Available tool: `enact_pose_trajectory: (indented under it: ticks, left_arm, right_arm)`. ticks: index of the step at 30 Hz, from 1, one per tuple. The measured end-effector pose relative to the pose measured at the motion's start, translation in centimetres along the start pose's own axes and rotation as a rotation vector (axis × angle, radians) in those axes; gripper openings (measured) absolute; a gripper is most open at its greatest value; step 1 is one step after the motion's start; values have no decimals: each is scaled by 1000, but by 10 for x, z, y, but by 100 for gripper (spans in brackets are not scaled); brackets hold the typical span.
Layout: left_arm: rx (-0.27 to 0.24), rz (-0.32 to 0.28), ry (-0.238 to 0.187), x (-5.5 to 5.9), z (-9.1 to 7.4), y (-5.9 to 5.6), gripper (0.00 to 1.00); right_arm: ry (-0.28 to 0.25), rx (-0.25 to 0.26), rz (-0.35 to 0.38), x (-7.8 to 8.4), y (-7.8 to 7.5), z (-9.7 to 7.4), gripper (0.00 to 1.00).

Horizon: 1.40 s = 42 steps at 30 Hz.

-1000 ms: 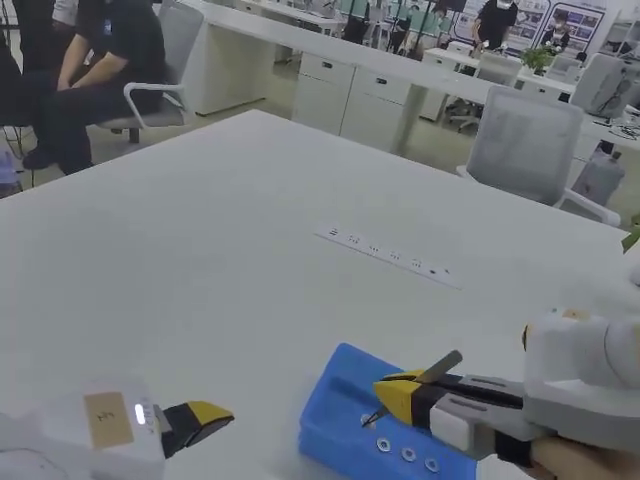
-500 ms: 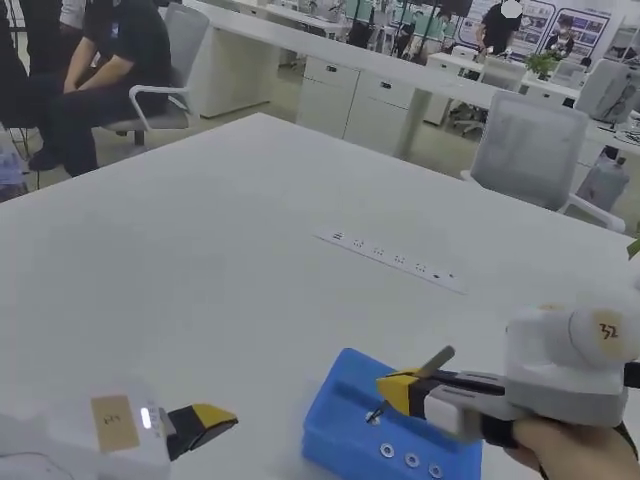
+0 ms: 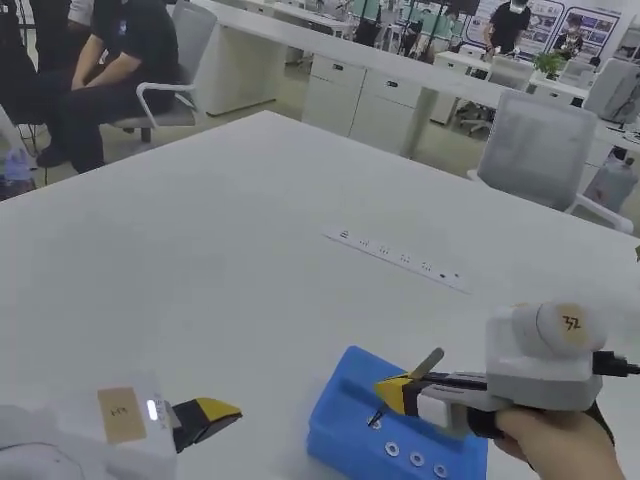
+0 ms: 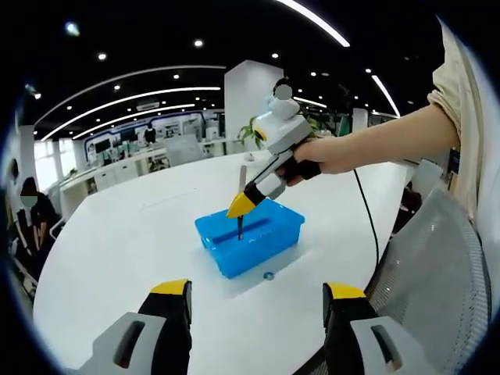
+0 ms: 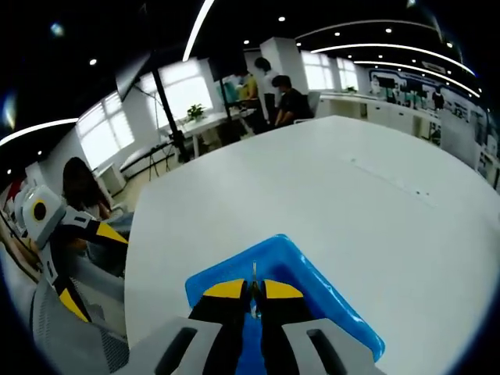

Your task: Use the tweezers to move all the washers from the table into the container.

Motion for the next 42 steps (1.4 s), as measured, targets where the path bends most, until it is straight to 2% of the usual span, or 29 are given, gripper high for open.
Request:
enact_pose_trajectory:
  ticks: [16, 21, 30, 42]
  left_arm:
    - [2, 9, 16, 2, 0, 1, 67]
    - [3, 1, 7, 1, 0, 1, 68]
    - [4, 9, 17, 1, 2, 0, 68]
    - [6, 11, 17, 2, 2, 0, 68]
  right_arm:
    - [70, -1, -45, 10, -3, 14, 3]
    - [78, -5, -57, 13, -3, 16, 3]
    - [83, -4, -90, 12, -3, 16, 4]
    - [12, 2, -102, -1, 4, -4, 4]
Point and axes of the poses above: the centre of the closed fingertips' face, and the gripper's own axes: z roughly forward along the fingers, y roughly to its left, x roughly out of its underside, the point moved 5 cm from there along -z, roughly backward along the fingers, and after that the axes turned 1 degree about x, right-handed, at the moved point
